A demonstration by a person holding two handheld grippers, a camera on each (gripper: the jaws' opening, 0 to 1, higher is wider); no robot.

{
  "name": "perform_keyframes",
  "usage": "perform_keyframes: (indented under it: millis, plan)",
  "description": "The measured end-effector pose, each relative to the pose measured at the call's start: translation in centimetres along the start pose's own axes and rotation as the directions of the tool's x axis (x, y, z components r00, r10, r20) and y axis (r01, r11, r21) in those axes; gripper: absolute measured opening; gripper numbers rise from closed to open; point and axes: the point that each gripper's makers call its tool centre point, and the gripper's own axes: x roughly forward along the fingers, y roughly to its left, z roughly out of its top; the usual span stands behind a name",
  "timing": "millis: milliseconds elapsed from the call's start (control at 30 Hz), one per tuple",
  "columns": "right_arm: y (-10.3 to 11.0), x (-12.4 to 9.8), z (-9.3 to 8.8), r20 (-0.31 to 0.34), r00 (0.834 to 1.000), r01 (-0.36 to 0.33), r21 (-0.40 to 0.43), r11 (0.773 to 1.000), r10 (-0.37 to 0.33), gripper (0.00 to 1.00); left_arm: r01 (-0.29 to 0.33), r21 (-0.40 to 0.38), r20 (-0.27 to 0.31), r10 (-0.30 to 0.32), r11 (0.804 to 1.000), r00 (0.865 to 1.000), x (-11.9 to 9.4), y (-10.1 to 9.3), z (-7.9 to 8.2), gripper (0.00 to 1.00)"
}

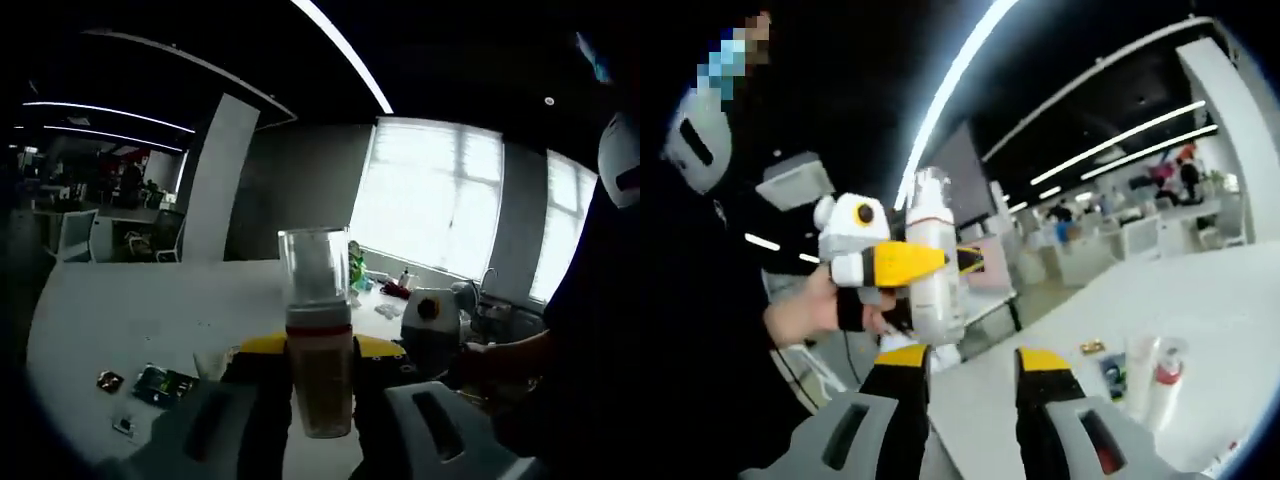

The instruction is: Arrange the skincare products in the storage area until every visible bottle or jar stands upright without overlapping.

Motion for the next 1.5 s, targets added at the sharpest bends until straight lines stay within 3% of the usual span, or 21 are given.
perform_keyframes:
  millis: [33, 167, 300, 400, 467, 600, 733, 833, 1000, 1300, 1400, 1500]
  plan:
    - [0.1, -0.4, 0.5, 0.002, 1.000, -0.031, 0.019, 0.999, 0.031, 0.27, 0.019, 0.015, -0.006, -0.019, 1.000, 1.000, -0.1, -0.2, 0.1, 0.18]
    - [0.3, -1.5, 3.1, -0.017, 0.996, -0.084, -0.048, 0.995, 0.083, 0.29, 0.085, 0.041, -0.009, -0.084, 0.996, 0.996, -0.6, -1.0, 1.1, 0.18]
    - [1.7, -1.1, 5.9, -0.003, 0.989, -0.146, -0.046, 0.988, 0.146, 0.33, 0.156, 0.084, -0.038, -0.153, 0.984, 0.987, -0.6, -2.0, 1.1, 0.18]
    - [3.9, -0.4, 7.7, 0.020, 0.969, -0.246, -0.045, 0.968, 0.247, 0.34, 0.226, 0.103, -0.066, -0.220, 0.969, 0.973, -0.6, -3.3, 0.8, 0.18]
    - [5.2, 0.0, 8.1, 0.017, 0.951, -0.309, -0.031, 0.951, 0.309, 0.34, 0.291, 0.097, -0.081, -0.284, 0.952, 0.955, -0.7, -4.6, 0.5, 0.18]
    - [6.8, 0.6, 6.8, -0.059, 0.923, -0.385, -0.077, 0.920, 0.381, 0.30, 0.361, 0.088, -0.116, -0.351, 0.928, 0.929, -0.7, -6.2, -0.3, 0.18]
    - [8.0, 0.7, 5.7, -0.099, 0.905, -0.422, -0.087, 0.902, 0.414, 0.27, 0.381, 0.086, -0.156, -0.365, 0.920, 0.918, -0.7, -6.6, -1.5, 0.18]
    - [8.7, 0.5, 4.5, -0.153, 0.887, -0.452, -0.103, 0.886, 0.435, 0.20, 0.394, 0.083, -0.169, -0.377, 0.915, 0.911, -0.8, -6.9, -2.0, 0.18]
    - [8.8, 0.3, 4.2, -0.164, 0.887, -0.452, -0.118, 0.884, 0.431, 0.12, 0.410, 0.072, -0.188, -0.391, 0.909, 0.901, -0.9, -7.2, -2.6, 0.18]
    - [8.8, -0.1, 3.8, -0.178, 0.888, -0.454, -0.202, 0.868, 0.424, 0.10, 0.406, 0.089, -0.194, -0.384, 0.909, 0.903, -0.8, -7.9, -3.2, 0.18]
    - [8.6, -0.1, 3.6, -0.172, 0.894, -0.444, -0.214, 0.870, 0.414, 0.09, 0.394, 0.091, -0.185, -0.374, 0.914, 0.909, -0.8, -7.5, -3.4, 0.19]
    - [8.2, -0.1, 3.1, -0.172, 0.899, -0.434, -0.234, 0.870, 0.402, 0.09, 0.347, 0.113, -0.176, -0.325, 0.931, 0.929, -0.5, -6.7, -4.3, 0.22]
